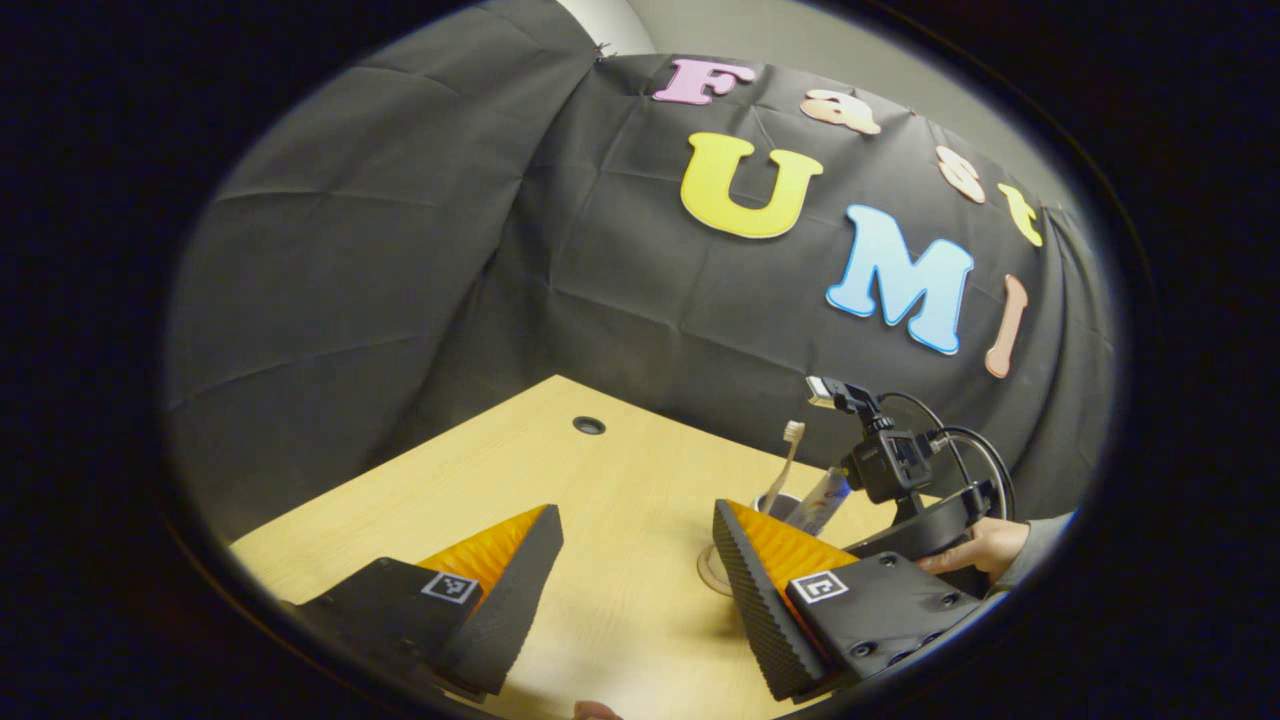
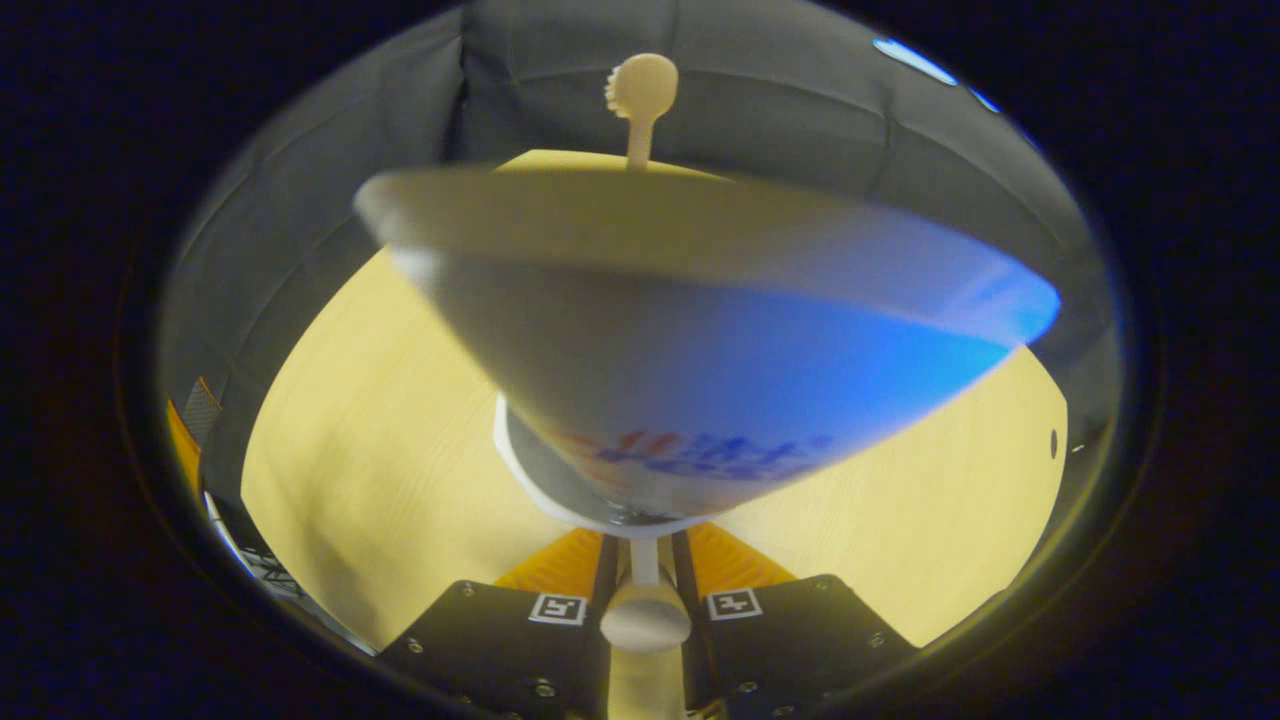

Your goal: Put the toothbrush and toothpaste on the desktop into the cup, then pick up the cup and place it on the coaster on the desktop.

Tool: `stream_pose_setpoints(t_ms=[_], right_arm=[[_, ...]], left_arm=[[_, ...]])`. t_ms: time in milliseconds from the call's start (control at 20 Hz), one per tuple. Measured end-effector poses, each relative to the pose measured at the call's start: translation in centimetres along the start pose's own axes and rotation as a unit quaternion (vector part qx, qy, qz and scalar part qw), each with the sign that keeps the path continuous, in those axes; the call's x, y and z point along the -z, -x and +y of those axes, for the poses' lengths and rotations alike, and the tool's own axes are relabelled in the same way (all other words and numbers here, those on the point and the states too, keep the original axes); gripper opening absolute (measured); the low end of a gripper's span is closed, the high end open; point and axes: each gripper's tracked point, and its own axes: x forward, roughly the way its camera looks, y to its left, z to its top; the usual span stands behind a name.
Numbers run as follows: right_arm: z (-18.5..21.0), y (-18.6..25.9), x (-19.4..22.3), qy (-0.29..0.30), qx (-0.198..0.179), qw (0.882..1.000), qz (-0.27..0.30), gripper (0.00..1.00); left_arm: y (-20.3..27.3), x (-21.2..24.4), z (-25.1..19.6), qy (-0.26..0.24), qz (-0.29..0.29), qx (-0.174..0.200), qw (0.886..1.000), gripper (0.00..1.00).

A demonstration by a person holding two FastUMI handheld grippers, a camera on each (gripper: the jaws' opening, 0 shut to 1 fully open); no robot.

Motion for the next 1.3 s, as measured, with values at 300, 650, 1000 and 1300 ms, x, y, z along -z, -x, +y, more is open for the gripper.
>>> stream_pose_setpoints(t_ms=[300,650,1000,1300], right_arm=[[-0.1,2.2,-0.4,-0.012,-0.012,0.999,-0.038,0.76],[-2.2,9.2,0.6,-0.036,-0.005,0.992,-0.117,0.91],[-8.7,19.5,1.4,-0.034,0.084,0.961,-0.262,0.91],[-13.1,25.7,2.9,-0.054,0.124,0.923,-0.36,0.91]], left_arm=[[0.2,-0.4,-1.6,-0.02,-0.003,0.014,1.0,0.97],[-0.1,-1.4,-6.4,-0.041,-0.012,0.046,0.998,0.97],[0.1,-2.6,-12.9,-0.06,-0.03,0.078,0.995,0.97],[2.0,-3.9,-19.3,-0.077,-0.056,0.102,0.99,0.97]])
